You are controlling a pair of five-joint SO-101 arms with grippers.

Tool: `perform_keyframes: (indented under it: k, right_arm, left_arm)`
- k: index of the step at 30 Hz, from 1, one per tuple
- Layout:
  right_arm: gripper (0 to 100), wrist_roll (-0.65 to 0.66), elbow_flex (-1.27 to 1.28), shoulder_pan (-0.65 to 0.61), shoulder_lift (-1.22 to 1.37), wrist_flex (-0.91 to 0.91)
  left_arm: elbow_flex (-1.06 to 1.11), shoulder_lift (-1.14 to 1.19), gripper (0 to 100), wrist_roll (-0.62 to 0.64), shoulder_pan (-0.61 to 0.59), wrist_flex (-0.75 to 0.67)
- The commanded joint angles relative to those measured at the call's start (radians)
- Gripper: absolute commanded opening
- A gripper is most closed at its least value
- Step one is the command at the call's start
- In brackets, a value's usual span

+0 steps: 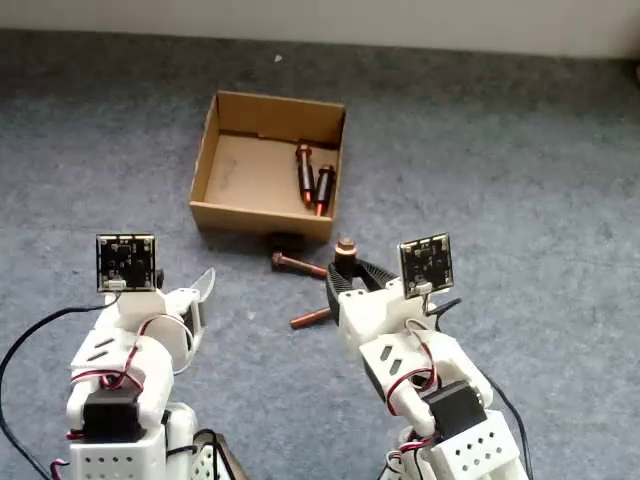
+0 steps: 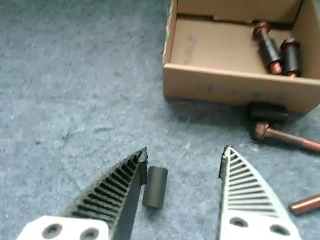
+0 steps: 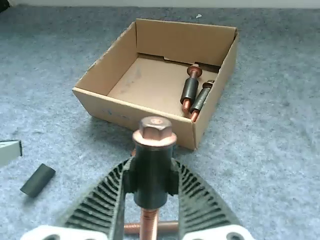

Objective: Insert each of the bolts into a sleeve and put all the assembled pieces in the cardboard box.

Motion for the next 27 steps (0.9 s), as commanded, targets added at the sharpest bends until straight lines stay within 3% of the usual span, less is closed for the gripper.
perform_keyframes:
  k: [1, 6, 18, 22, 27]
  right_arm:
    - [0.5, 0.04, -0.131, 0.012, 0.136, -0.035]
    - [0.5, 0.038, -0.366, 0.012, 0.479, -0.139]
    - [0.6, 0.044, -0.736, 0.025, 1.274, -0.633]
    - [2.4, 0.044, -0.835, 0.047, 1.449, -0.638]
    - [21.2, 0.043, -0.946, 0.058, 1.509, -0.424]
  left_arm:
    - [0.111, -0.012, 25, -0.044, -0.058, -0.006]
    - [0.16, -0.012, 25, -0.048, -0.068, -0.032]
    - [0.162, -0.012, 25, -0.049, -0.077, -0.031]
    - [0.162, -0.012, 25, -0.049, -0.077, -0.028]
    - [0.166, -0.012, 25, -0.049, -0.077, -0.029]
